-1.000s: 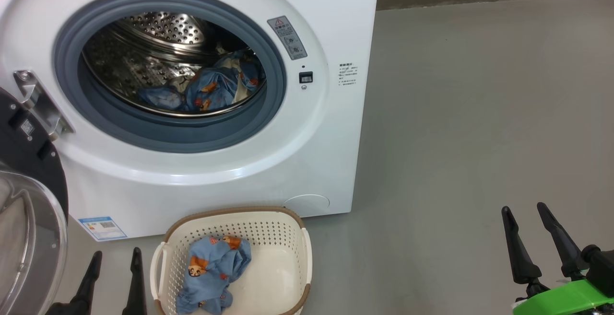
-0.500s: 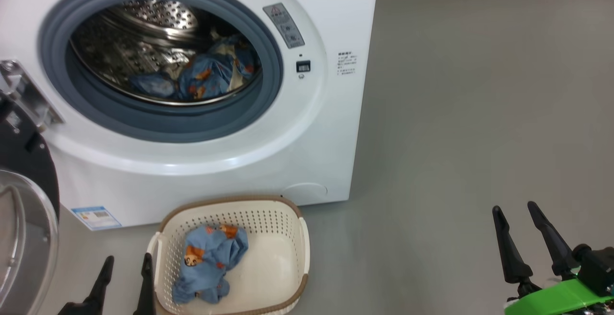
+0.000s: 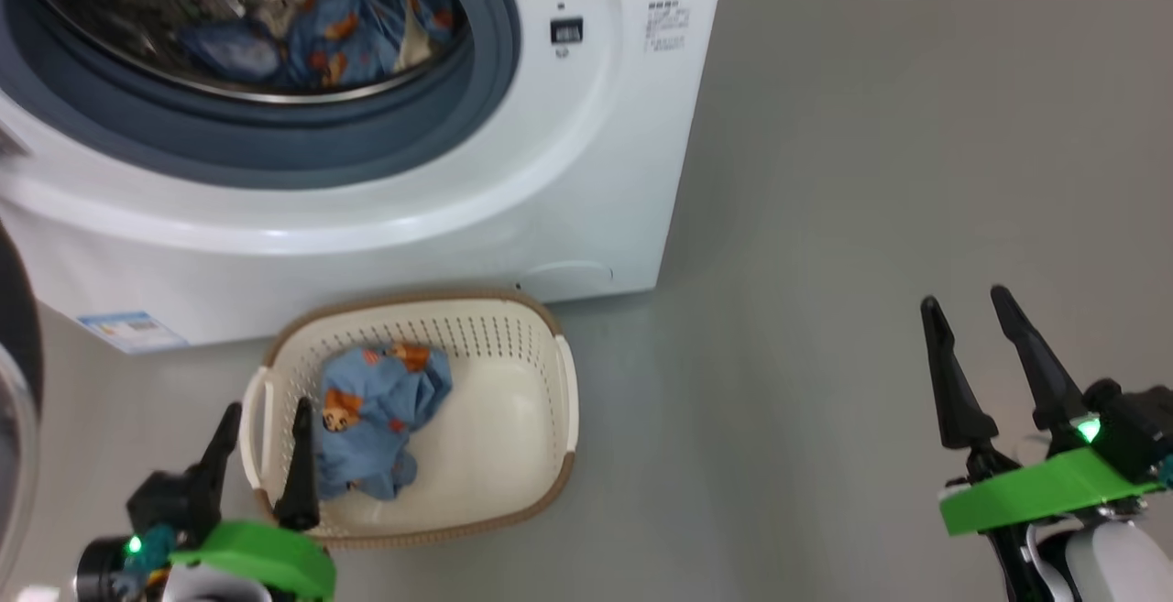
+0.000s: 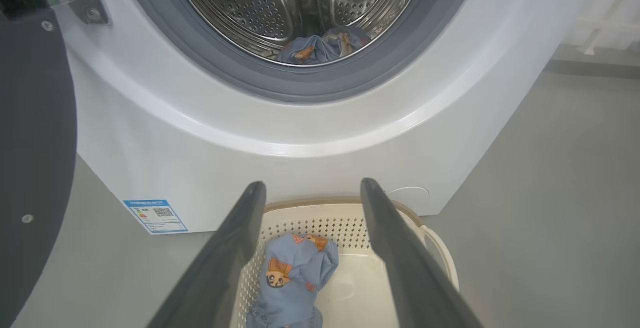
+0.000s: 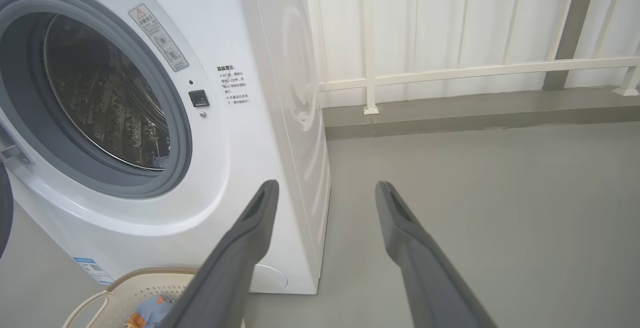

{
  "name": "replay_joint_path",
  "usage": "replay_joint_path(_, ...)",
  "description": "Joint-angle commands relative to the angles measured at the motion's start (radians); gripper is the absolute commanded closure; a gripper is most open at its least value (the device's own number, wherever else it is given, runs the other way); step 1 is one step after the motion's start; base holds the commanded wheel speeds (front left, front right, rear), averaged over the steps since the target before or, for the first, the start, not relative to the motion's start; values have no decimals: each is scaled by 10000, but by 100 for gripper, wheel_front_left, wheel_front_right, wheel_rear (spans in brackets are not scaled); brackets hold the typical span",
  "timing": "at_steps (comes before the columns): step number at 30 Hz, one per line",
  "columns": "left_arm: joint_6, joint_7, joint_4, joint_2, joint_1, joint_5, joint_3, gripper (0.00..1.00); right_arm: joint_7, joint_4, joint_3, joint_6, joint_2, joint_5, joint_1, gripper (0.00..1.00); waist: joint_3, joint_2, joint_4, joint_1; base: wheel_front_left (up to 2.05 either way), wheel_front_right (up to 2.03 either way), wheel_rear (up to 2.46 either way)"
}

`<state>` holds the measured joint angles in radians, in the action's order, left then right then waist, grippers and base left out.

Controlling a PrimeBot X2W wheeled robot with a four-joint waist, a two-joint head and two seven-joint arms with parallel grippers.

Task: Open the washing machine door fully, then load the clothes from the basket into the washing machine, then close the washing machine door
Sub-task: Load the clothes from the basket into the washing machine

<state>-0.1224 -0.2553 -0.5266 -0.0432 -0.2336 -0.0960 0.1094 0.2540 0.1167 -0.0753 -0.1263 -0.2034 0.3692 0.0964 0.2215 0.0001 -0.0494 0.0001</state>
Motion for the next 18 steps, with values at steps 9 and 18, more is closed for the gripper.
replay_joint_path(9, -1, -65, -2156, -575, -2220, 195, -82, 0, 78, -375, -547, -44, -13, 90, 1203, 0, 2108, -1, -344, -1, 0, 0, 0)
replay_joint_path(18, 201, -65, -4511, -1051, -4291, 473, -341, 0, 78, -427, -851, -44, 113, 148, 2016, 0, 3430, -1, -657, -1, 0, 0, 0)
